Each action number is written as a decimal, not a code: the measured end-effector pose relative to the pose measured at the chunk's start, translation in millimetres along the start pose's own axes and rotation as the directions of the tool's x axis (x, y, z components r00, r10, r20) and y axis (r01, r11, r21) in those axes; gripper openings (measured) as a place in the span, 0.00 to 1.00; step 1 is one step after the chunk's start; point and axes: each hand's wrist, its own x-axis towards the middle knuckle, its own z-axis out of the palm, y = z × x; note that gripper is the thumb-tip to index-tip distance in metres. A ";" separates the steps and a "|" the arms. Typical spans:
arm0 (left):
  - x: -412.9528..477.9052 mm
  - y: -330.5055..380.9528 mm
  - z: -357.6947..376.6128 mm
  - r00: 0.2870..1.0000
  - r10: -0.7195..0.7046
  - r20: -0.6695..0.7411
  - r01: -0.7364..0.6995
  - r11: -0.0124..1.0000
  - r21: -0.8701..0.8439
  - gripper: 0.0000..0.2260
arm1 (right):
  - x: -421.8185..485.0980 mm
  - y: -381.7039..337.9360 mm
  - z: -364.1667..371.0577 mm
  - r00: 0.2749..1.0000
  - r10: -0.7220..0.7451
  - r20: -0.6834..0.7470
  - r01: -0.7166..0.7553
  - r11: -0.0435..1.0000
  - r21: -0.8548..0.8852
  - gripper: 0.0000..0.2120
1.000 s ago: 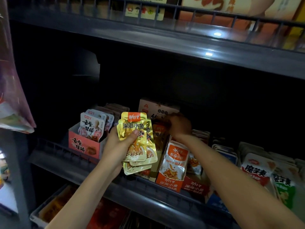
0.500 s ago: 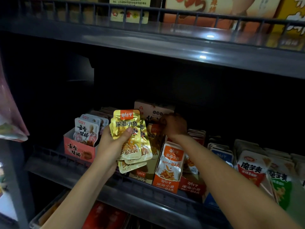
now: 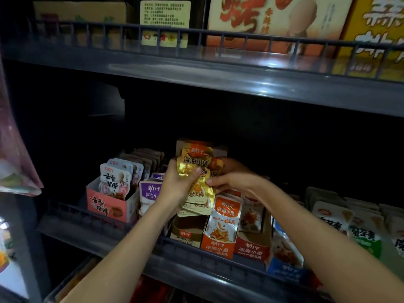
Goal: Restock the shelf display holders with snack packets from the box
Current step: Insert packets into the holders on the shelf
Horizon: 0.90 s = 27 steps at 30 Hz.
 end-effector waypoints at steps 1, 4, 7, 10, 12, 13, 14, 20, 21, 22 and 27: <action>1.7 -0.3 1.2 1.000 0.006 0.008 -0.007 1.000 0.022 0.17 | 0.0 1.2 1.1 0.999 -0.016 -0.036 0.017 0.999 0.028 0.09; 5.8 2.6 0.8 0.996 0.010 0.093 -0.023 0.991 0.132 0.13 | 2.0 6.7 4.4 0.978 -0.063 -0.199 0.070 0.997 0.031 0.13; 13.1 10.9 -2.9 0.979 -0.015 0.205 -0.034 0.972 0.231 0.07 | 7.7 9.9 6.8 0.918 -0.123 -0.377 0.090 0.991 -0.103 0.23; 23.9 16.6 -7.1 0.981 -0.062 0.182 0.010 0.962 0.274 0.10 | 17.6 14.5 10.7 0.894 -0.170 -0.414 0.110 0.980 -0.166 0.24; 29.2 16.9 -8.1 0.982 -0.097 0.160 0.052 0.963 0.263 0.12 | 26.4 18.8 12.9 0.877 -0.176 -0.447 0.076 0.970 -0.232 0.23; 31.0 16.2 -7.5 0.981 -0.121 0.150 0.083 0.967 0.242 0.13 | 29.8 21.4 13.5 0.868 -0.170 -0.467 0.047 0.964 -0.263 0.23; 32.1 15.0 -6.4 0.978 -0.147 0.145 0.116 0.971 0.207 0.13 | 32.1 23.6 13.3 0.860 -0.166 -0.483 0.028 0.960 -0.280 0.23; 31.1 0.9 5.8 0.957 -0.258 0.130 0.255 0.966 0.038 0.12 | 35.5 35.8 10.2 0.830 -0.194 -0.523 -0.030 0.920 -0.390 0.24; 30.8 0.2 6.8 0.956 -0.263 0.131 0.264 0.965 0.017 0.12 | 35.5 36.1 10.3 0.825 -0.197 -0.529 -0.048 0.909 -0.414 0.24; 31.5 -0.9 7.0 0.955 -0.265 0.134 0.267 0.964 0.001 0.12 | 35.3 35.5 10.4 0.822 -0.202 -0.533 -0.064 0.896 -0.439 0.25; 32.2 0.5 1.4 0.951 -0.269 0.154 0.277 0.960 -0.031 0.16 | 35.5 30.0 14.2 0.813 -0.221 -0.539 -0.102 0.857 -0.505 0.24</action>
